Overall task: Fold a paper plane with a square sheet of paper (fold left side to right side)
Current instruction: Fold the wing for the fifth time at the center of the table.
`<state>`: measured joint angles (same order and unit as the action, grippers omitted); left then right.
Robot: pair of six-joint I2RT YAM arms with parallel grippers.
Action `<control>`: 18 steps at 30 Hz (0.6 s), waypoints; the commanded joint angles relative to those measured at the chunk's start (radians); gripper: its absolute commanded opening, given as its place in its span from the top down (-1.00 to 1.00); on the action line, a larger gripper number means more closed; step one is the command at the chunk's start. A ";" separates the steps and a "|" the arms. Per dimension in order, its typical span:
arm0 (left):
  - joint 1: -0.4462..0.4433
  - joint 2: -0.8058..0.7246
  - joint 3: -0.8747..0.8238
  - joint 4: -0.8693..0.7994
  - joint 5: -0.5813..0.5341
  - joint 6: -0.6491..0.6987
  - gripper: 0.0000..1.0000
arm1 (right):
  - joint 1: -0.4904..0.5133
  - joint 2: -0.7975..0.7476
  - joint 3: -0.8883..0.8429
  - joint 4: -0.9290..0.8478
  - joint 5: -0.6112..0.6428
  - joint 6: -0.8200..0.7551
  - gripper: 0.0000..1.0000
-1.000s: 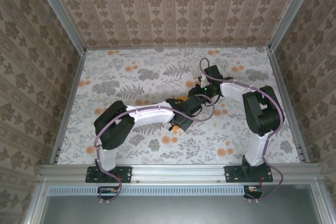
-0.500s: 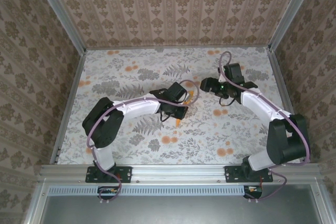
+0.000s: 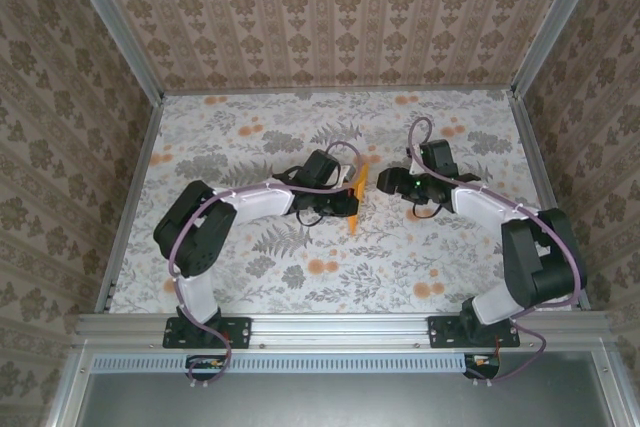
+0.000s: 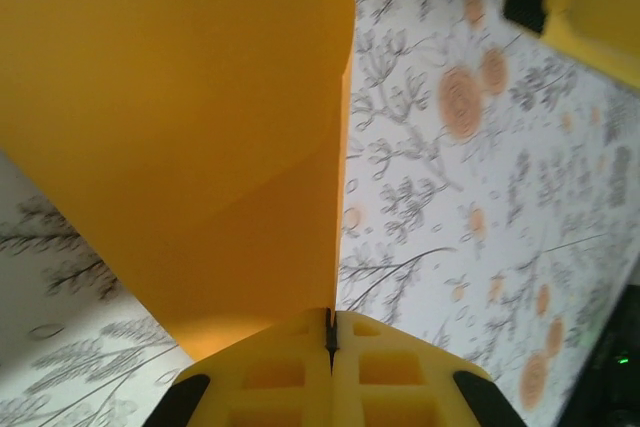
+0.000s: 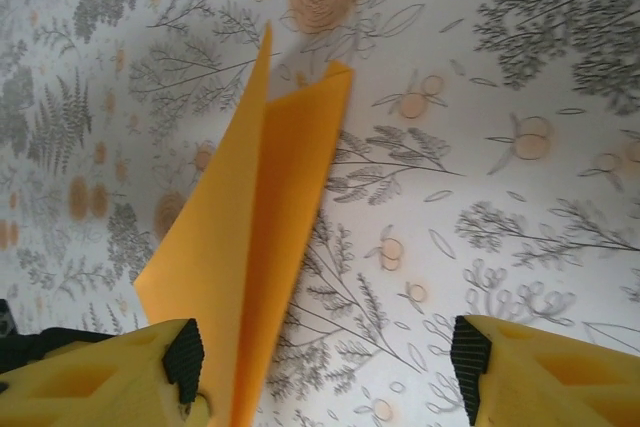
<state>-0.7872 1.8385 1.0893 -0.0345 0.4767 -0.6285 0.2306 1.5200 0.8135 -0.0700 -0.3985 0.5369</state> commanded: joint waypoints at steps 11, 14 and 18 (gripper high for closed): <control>0.041 0.041 -0.096 0.230 0.074 -0.166 1.00 | 0.072 0.122 -0.012 0.154 -0.049 0.052 -0.28; 0.046 0.039 -0.112 0.263 0.082 -0.185 1.00 | 0.076 0.139 -0.030 0.214 -0.055 0.086 -0.23; 0.057 0.036 -0.134 0.292 0.084 -0.207 1.00 | 0.087 0.177 -0.030 0.277 -0.073 0.138 -0.18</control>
<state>-0.7456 1.8713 0.9745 0.2111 0.5396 -0.8005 0.3069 1.6676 0.7933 0.1257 -0.4393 0.6228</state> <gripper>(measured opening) 0.048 0.592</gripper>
